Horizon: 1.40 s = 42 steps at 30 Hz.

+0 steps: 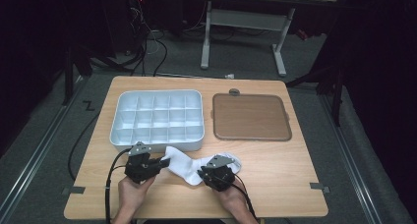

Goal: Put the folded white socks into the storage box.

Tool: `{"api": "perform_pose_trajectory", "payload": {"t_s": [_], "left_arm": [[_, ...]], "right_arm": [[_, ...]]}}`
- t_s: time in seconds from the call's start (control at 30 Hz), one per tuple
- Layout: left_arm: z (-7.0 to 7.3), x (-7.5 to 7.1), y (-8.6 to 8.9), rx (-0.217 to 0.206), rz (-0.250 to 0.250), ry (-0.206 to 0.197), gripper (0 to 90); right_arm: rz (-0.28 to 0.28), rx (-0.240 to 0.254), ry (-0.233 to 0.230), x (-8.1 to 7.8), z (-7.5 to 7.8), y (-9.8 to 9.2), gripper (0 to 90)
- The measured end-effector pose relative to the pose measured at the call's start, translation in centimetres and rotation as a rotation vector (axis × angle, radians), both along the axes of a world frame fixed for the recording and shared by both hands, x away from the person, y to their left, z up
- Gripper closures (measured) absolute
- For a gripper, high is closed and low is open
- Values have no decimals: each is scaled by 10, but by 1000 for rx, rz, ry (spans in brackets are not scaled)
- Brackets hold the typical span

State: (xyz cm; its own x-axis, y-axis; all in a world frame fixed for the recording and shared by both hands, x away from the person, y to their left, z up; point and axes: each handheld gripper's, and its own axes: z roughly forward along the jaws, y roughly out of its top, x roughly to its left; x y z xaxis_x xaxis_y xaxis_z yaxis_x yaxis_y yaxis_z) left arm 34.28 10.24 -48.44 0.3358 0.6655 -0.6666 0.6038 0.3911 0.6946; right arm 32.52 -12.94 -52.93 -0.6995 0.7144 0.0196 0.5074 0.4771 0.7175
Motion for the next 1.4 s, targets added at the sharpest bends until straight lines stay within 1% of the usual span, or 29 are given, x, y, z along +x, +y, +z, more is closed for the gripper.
{"api": "perform_pose_trajectory", "payload": {"t_s": [0.2, 0.23, 0.3, 0.33, 0.37, 0.43, 0.5, 0.57, 0.6, 0.83, 0.93, 1.1, 1.13, 1.2, 1.27, 1.3, 1.33, 1.4], "left_arm": [[8, -1, 1, -15, 1, -16, 814], [12, -2, 1, -13, -1, -23, 814], [13, -2, 0, -11, -3, -26, 814], [16, -3, -1, -2, -8, -36, 813], [16, -3, -1, -2, -8, -36, 813], [18, -3, -1, 11, -13, -48, 812], [21, -4, -1, 10, -12, -62, 812], [22, -4, -1, 6, -10, -60, 812], [23, -4, -2, 11, -16, -64, 812], [30, -3, -7, 13, -32, -71, 812], [32, -3, -9, 22, -40, -79, 812], [33, -3, -9, 20, -47, -79, 812], [34, -3, -9, 12, -46, -78, 812], [34, -3, -9, 10, -47, -78, 812], [34, -3, -10, 5, -56, -76, 812], [34, -3, -10, 5, -56, -76, 812], [35, -4, -10, 1, -63, -80, 812], [34, -4, -11, -1, -66, -82, 812]], "right_arm": [[22, -21, 1, 3, 1, 9, 776], [22, -20, 2, 3, 1, 10, 776], [21, -17, -1, 3, 1, 11, 776], [25, -19, -3, 3, 1, 13, 775], [26, -18, -3, 3, 1, 15, 775], [29, -19, -7, 3, 1, 17, 775], [32, -15, -8, 4, 0, 19, 775], [33, -12, -11, 4, 0, 21, 775], [32, -10, -9, 4, 0, 24, 775], [34, -1, -5, 5, -1, 30, 775], [40, 1, -4, 5, -1, 34, 774], [47, -2, -2, 5, -1, 39, 774], [58, -6, 1, 5, 0, 44, 774], [60, -8, 2, 5, 0, 46, 773], [73, -9, 10, 6, 0, 54, 774], [73, -9, 10, 6, 0, 54, 774], [78, -1, 9, 7, 0, 58, 774], [78, 4, 8, 7, -1, 60, 774]]}}
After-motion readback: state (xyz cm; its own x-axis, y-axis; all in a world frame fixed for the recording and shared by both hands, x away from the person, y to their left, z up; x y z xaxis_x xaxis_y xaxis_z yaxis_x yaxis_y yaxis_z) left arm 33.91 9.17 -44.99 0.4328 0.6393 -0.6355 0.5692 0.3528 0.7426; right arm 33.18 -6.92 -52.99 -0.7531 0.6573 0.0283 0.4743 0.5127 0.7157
